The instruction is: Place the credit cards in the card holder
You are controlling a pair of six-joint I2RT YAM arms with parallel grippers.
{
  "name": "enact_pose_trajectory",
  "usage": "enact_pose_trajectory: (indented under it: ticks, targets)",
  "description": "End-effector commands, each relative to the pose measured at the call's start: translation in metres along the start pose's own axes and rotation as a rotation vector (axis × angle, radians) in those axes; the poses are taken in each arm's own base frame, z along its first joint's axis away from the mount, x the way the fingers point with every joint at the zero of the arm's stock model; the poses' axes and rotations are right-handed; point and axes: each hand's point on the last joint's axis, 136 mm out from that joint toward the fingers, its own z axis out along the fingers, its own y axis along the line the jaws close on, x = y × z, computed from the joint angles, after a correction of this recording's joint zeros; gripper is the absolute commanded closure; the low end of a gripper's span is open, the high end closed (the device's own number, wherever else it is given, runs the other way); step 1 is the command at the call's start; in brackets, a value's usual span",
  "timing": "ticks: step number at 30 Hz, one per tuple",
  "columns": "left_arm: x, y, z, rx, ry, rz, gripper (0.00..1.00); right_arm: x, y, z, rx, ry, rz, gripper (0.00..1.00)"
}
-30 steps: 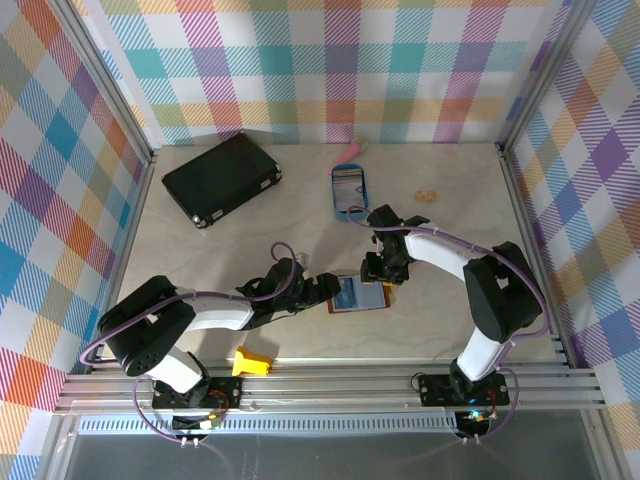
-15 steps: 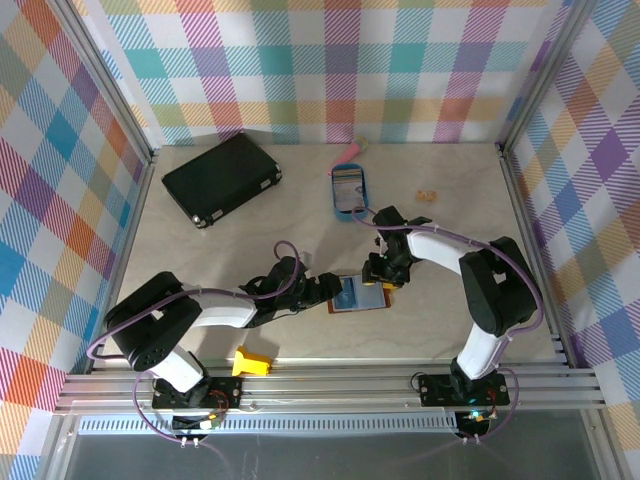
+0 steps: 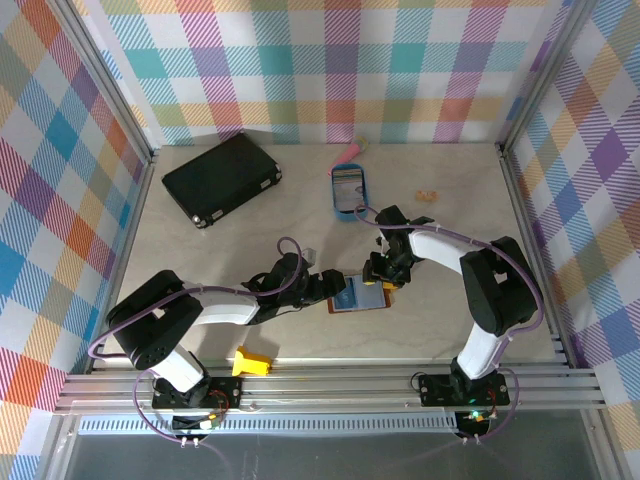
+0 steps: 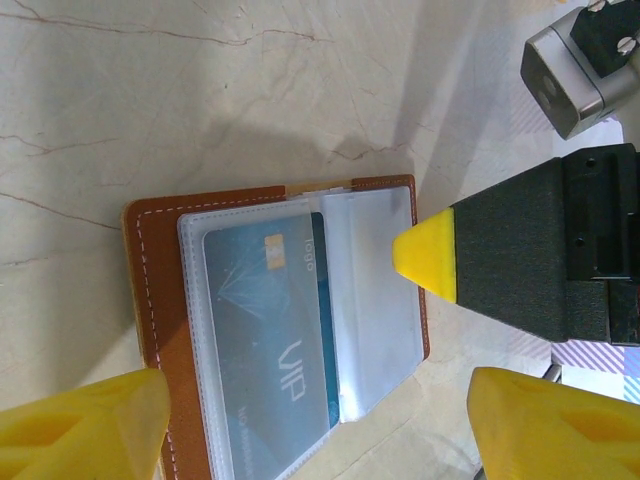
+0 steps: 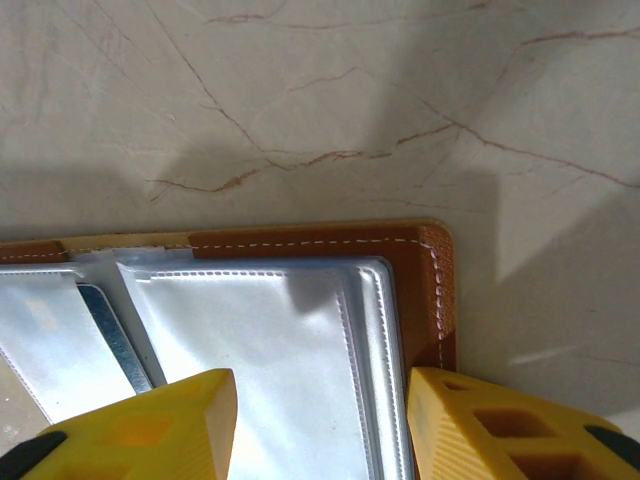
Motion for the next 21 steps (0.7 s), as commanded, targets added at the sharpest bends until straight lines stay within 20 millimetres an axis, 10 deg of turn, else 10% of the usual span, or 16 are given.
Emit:
enact_pose_trajectory:
  ticks: [1, 21]
  targets:
    - [0.0014, -0.0004, 0.0020, -0.021, 0.008, 0.025, 0.22, 0.0098, -0.0055, 0.0167, 0.000, 0.048, 0.026, 0.52]
    - [0.0003, 0.0014, 0.0068, -0.119, 0.024, 0.047, 0.22, 0.0117, -0.0043, 0.0184, -0.014, 0.053, 0.030, 0.52]
